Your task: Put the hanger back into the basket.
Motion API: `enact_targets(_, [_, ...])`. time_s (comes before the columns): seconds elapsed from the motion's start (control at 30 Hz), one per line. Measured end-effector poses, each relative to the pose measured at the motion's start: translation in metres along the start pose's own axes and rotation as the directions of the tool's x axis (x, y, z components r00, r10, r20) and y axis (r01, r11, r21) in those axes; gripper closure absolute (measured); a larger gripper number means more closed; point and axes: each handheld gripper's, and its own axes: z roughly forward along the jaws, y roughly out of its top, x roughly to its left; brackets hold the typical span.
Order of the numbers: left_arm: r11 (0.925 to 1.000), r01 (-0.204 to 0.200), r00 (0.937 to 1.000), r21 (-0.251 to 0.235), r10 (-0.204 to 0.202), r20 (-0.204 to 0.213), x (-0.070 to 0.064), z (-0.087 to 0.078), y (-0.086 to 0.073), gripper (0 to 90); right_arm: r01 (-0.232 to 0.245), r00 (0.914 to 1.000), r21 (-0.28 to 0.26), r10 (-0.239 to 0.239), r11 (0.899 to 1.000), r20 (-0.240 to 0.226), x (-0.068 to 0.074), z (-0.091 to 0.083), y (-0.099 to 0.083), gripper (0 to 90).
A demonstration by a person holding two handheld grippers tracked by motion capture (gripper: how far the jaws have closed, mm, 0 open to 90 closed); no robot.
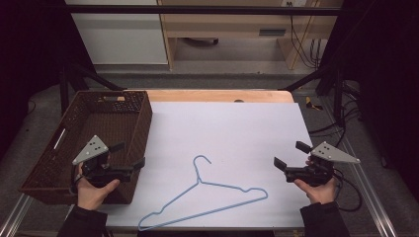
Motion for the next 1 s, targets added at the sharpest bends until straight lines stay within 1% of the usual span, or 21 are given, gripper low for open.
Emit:
enact_targets(0.13, [1.0000,-0.004,1.0000,0.004,0.004,0.000,-0.002,0.001,0.001,5.1,-0.006,1.0000,0.000,0.006,1.000,0.005,-0.001,-0.001,0.000,0.4])
enact_targets(0.27, [0.9999,-0.011,0.9999,0.012,0.011,0.012,-0.008,0.003,0.004,5.3,-0.007,1.0000,0.006,0.007,1.000,0.006,0.000,-0.001,0.000,0.4])
enact_targets(0.3, [0.9997,-0.020,0.9997,0.015,0.020,0.015,-0.010,0.003,0.005,5.4,-0.006,1.0000,0.008,0.006,1.000,0.005,0.000,-0.001,0.000,0.4])
enact_targets(0.4, [0.9995,-0.023,0.9996,0.021,0.022,0.018,-0.013,0.005,0.005,5.6,-0.001,1.0000,0.012,0.001,1.000,0.005,0.000,0.000,0.000,0.4])
enact_targets(0.47, [0.9986,-0.040,0.9987,0.035,0.038,0.033,-0.017,0.009,0.006,5.8,-0.002,1.0000,0.019,0.002,1.000,0.006,0.001,0.000,0.001,0.4])
enact_targets(0.5, [0.9986,-0.040,0.9987,0.035,0.038,0.033,-0.017,0.009,0.006,5.8,0.006,1.0000,0.022,-0.006,1.000,0.005,0.001,0.001,0.001,0.4])
enact_targets(0.57, [0.9981,-0.042,0.9984,0.046,0.040,0.040,-0.020,0.012,0.006,5.8,0.002,1.0000,0.023,-0.002,1.000,0.007,0.001,0.001,0.001,0.4])
enact_targets(0.63, [0.9969,-0.049,0.9977,0.062,0.046,0.051,-0.024,0.016,0.005,6.0,0.007,1.0000,0.030,-0.007,1.000,0.006,0.003,0.002,0.001,0.4])
enact_targets(0.67, [0.9969,-0.049,0.9977,0.062,0.046,0.051,-0.024,0.016,0.005,6.1,0.008,1.0000,0.033,-0.008,0.999,0.003,0.004,0.003,0.001,0.4])
enact_targets(0.73, [0.9948,-0.058,0.9967,0.083,0.053,0.062,-0.030,0.021,0.006,6.2,0.011,0.9999,0.034,-0.011,0.999,0.005,0.005,0.003,0.002,0.4])
enact_targets(0.77, [0.9948,-0.058,0.9967,0.083,0.053,0.062,-0.030,0.021,0.006,6.4,0.011,0.9999,0.034,-0.011,0.999,0.005,0.005,0.003,0.002,0.4])
enact_targets(0.83, [0.9931,-0.066,0.9957,0.096,0.059,0.071,-0.034,0.024,0.006,6.5,0.013,0.9999,0.035,-0.013,0.999,0.005,0.005,0.003,0.002,0.4])
enact_targets(1.0, [0.9872,-0.092,0.9919,0.130,0.080,0.099,-0.046,0.032,0.005,6.9,0.018,0.9998,0.037,-0.018,0.999,0.003,0.006,0.003,0.003,0.4])
